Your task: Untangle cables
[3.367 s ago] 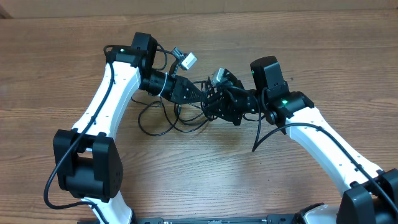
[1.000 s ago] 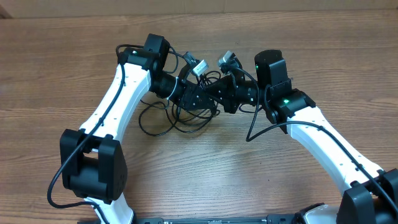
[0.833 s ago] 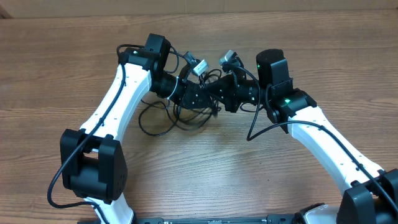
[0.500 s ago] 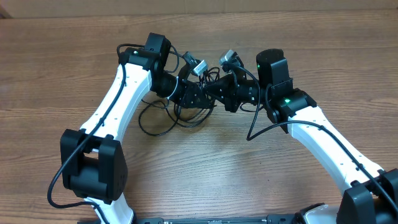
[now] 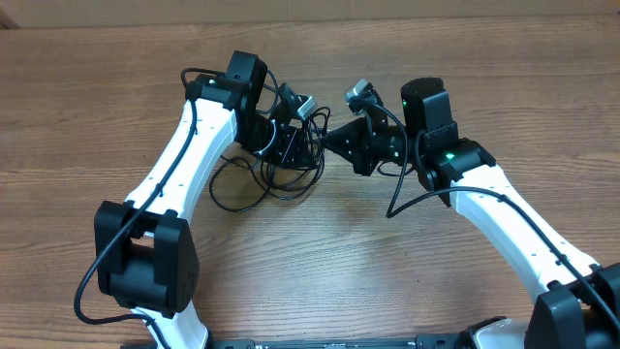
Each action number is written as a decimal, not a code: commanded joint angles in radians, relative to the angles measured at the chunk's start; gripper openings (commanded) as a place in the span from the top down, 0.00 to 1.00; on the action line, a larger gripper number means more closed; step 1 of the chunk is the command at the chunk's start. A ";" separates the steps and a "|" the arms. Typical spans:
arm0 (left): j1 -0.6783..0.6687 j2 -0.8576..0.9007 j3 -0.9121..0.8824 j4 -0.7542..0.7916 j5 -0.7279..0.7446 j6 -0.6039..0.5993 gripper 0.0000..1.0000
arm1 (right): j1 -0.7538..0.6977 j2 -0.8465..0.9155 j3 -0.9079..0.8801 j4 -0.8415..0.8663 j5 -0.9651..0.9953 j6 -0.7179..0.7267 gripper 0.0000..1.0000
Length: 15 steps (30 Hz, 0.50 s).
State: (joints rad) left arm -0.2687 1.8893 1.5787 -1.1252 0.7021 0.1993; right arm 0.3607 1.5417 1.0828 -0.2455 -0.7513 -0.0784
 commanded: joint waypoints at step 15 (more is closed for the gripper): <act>-0.008 0.007 0.006 0.025 0.149 -0.013 0.96 | -0.002 -0.020 0.010 -0.018 0.032 0.003 0.24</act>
State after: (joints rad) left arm -0.2687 1.8893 1.5787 -1.1069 0.7948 0.1886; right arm 0.3599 1.5417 1.0828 -0.2699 -0.7177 -0.0753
